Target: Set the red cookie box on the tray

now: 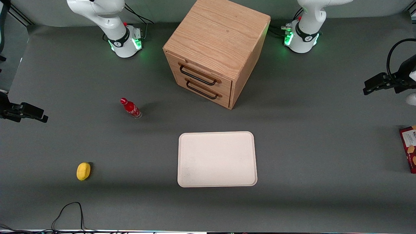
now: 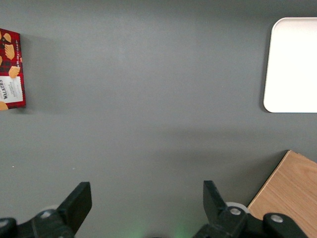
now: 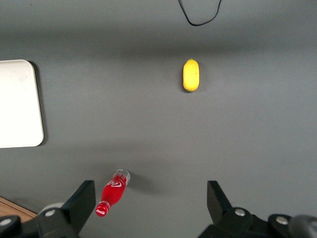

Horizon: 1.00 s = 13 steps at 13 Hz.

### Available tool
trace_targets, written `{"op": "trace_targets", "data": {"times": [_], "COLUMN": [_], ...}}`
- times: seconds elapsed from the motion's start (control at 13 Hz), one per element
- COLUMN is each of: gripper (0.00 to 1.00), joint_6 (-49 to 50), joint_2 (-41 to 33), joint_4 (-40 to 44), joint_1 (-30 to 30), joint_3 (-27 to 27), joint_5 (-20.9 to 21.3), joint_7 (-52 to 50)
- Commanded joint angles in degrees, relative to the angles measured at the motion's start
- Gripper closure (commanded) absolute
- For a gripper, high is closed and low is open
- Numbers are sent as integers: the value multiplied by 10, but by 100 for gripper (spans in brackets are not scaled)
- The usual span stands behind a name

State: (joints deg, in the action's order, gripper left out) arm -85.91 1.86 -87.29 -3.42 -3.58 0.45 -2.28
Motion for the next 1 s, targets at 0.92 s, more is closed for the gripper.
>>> {"op": "trace_targets", "data": {"times": [0.92], "gripper": [0], "joint_6": [5], "joint_2": [158], "joint_4": [166], "joint_1": [-140], "joint_3": [9], "joint_5": [-2], "joint_7": [121]}}
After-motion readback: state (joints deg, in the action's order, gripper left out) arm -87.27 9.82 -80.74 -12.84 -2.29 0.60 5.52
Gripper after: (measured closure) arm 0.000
